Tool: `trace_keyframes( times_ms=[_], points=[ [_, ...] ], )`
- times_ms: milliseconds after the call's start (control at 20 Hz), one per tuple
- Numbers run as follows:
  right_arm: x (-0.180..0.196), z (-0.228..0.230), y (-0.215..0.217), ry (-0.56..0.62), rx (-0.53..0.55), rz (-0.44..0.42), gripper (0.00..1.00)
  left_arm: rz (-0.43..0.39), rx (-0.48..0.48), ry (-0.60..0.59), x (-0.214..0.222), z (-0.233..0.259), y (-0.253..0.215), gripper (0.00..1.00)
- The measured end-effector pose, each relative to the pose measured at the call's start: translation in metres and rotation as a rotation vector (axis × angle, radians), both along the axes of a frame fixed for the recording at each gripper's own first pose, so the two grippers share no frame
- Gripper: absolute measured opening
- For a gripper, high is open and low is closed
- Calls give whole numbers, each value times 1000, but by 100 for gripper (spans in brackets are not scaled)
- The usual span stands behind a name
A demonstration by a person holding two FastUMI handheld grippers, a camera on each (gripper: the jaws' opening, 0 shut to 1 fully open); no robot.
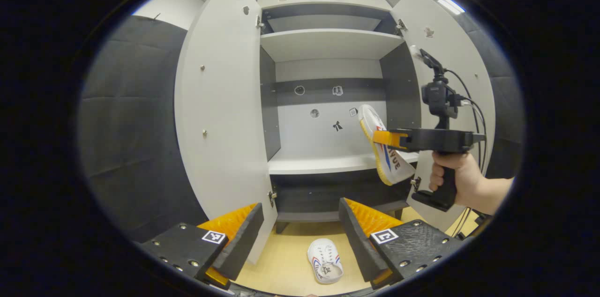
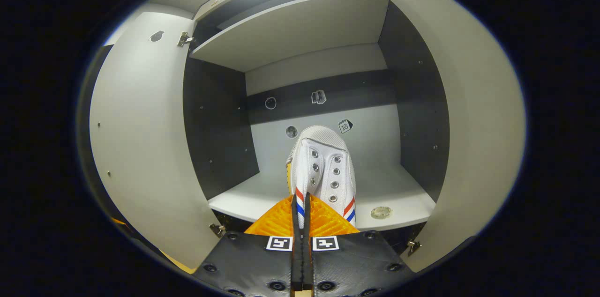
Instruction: Grab one shoe with the right hand and put it into the shoe cabinet, grab the other shoe with the left hand and put it into the shoe cabinet; then close the right door with the right hand and the left door with the left hand.
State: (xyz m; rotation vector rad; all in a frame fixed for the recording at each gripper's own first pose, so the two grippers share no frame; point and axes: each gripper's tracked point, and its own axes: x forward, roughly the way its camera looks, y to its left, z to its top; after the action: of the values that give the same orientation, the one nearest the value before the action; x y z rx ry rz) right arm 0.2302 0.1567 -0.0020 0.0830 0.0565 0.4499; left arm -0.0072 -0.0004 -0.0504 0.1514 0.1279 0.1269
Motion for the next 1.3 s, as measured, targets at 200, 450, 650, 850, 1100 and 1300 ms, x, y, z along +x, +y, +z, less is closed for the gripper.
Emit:
trace_keyframes(
  times_ms=[200, 450, 650, 850, 1100, 1300],
  points=[
    [41, 28, 4, -49, 9, -64, 0, 30, -27, -24, -5, 8, 4, 94],
    [79, 34, 8, -58, -12, -101, 0, 76, -22, -28, -10, 10, 18, 94],
    [108, 20, 9, -22, -47, -133, 2, 108, -25, -32, -15, 10, 28, 95],
    [134, 2, 16, 52, -26, -143, 1, 139, -35, -25, -17, 8, 37, 94],
    [147, -10, 17, 97, -16, -167, 2, 163, -47, -27, -19, 9, 42, 95],
    [159, -20, 18, 144, 15, -156, 8, 164, -65, -32, -22, 8, 40, 96]
  ],
)
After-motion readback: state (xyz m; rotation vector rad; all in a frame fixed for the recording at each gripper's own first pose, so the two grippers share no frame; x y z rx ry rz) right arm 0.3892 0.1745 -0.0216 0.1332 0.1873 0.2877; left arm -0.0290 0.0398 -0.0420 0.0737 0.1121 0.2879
